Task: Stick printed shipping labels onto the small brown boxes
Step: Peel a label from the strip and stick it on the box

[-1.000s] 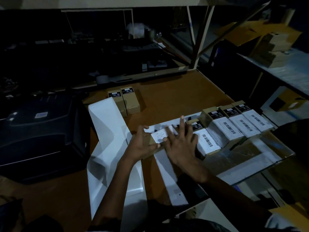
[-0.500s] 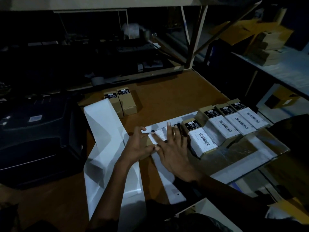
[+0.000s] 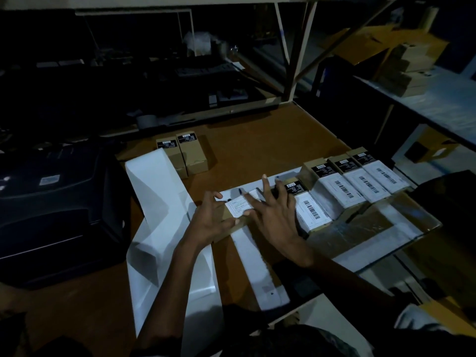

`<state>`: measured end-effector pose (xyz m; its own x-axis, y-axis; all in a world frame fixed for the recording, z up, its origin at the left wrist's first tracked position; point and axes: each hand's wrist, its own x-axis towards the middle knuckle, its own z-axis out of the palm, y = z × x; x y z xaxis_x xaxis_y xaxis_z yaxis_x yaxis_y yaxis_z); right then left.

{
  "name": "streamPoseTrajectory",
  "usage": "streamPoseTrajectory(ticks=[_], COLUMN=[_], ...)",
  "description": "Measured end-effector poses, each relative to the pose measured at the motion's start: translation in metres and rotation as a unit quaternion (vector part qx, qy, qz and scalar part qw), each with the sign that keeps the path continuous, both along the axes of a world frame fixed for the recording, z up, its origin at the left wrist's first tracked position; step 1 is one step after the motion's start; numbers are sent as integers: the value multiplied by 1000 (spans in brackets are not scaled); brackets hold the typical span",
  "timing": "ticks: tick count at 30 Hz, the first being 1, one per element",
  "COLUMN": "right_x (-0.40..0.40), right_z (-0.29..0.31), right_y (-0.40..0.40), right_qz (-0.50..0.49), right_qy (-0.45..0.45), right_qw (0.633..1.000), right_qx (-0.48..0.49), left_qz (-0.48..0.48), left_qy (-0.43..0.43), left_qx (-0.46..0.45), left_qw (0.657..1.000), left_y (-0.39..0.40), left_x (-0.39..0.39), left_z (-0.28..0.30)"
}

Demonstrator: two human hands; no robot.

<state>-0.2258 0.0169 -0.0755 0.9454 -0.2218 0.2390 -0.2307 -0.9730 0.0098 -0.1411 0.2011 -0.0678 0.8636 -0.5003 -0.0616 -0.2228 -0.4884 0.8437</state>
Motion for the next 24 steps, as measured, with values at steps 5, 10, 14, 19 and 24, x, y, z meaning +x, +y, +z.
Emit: streamPoseTrajectory(ticks=[5, 10, 14, 19, 24], right_x=[1, 1, 1, -6, -2], right_z=[5, 10, 7, 18, 21], right_y=[-29, -4, 17, -13, 12], right_qz=[-55, -7, 50, -6, -4], right_qy=[12, -12, -7, 31, 21], right_qw=[998, 1000, 999, 999, 999], right_qx=[10, 21, 17, 33, 30], left_qz=[-8, -19, -36, -33, -24], left_qy=[2, 10, 19, 17, 13], left_qx=[-16, -16, -18, -29, -34], left_qw=[1000, 1000, 999, 999, 999], left_y=[3, 5, 5, 5, 4], left_x=[-2, 2, 6, 0, -5], left_z=[0, -2, 1, 2, 3])
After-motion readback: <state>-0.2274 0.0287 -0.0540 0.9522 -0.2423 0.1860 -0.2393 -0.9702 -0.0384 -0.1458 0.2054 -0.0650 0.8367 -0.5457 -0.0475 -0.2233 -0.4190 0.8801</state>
